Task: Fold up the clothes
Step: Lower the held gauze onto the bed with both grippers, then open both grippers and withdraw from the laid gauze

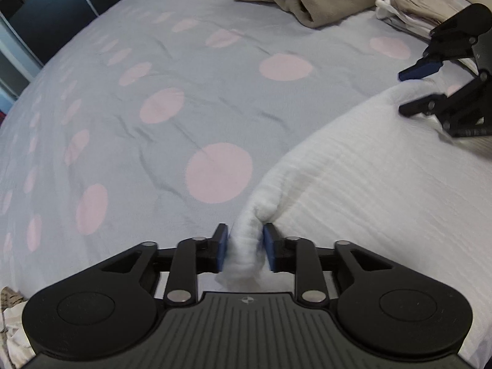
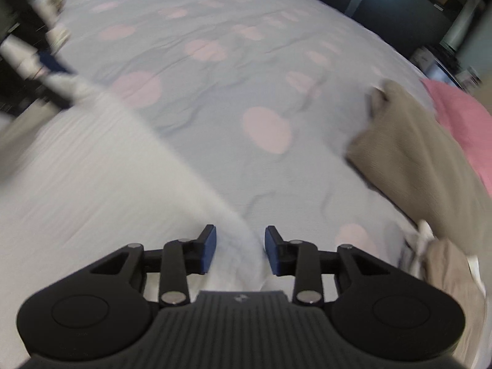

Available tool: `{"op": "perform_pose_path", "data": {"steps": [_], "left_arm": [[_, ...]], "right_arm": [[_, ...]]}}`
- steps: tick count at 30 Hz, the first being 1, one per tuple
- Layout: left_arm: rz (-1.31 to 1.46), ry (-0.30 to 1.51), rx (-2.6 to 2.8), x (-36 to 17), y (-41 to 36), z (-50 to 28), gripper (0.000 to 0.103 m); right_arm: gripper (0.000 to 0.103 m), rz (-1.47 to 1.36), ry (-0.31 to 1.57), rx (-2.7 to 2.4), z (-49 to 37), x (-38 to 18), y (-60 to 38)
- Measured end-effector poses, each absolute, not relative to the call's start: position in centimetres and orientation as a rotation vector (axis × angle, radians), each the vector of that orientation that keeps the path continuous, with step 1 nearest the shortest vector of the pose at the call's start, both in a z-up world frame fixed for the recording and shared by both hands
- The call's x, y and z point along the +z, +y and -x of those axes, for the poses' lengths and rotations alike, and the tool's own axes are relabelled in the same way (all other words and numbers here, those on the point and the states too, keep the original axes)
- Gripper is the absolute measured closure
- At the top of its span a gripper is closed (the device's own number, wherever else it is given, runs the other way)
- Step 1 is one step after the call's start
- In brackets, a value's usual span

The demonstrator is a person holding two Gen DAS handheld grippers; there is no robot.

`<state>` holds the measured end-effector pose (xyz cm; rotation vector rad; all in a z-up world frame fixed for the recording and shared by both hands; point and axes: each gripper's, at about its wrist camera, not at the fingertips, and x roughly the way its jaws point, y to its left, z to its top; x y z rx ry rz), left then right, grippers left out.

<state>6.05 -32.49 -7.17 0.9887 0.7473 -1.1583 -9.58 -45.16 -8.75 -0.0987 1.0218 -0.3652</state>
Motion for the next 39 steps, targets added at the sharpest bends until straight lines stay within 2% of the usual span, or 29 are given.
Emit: {"op": "perform_pose_path", "data": {"steps": [2, 11, 15, 20, 26, 36, 39], "left_arm": [[-0.961, 0.731, -1.125, -6.3, -31.8, -6.1, 0.067], [-0.786, 0.708, -1.151, -2.2, -27.4, -2.9, 0.067], [-0.707, 0.697, -1.234, -1.2, -25.2, 0.6, 0.068], [-0.657, 0.662, -1.237, -2.3, -23.1, 5.1, 0.072], [-0.597, 0.625, -1.223, -4.0, -20.9, 9.9, 0.073], [-0.592, 0.786, -1.134, -10.3, -21.1, 8.8, 0.075], [-0.595, 0.784, -1.129, -10.9, -21.1, 8.9, 0.075]], "right_arm": [[0.066, 0.046, 0.999, -0.402, 10.4, -7.8, -45.7], [0.064, -0.156, 0.911, -0.419, 14.8, -4.6, -43.6], [0.065, -0.127, 0.865, -0.401, 17.1, -3.4, -39.8], [0.066, -0.150, 0.770, -0.444, 20.6, -3.5, -34.3], [0.067, -0.137, 0.726, -0.482, 23.3, -6.0, -30.5], [0.066, -0.193, 0.791, -0.445, 22.7, -11.2, -31.5], [0.066, -0.263, 0.786, -0.435, 22.8, -12.0, -32.7]]}}
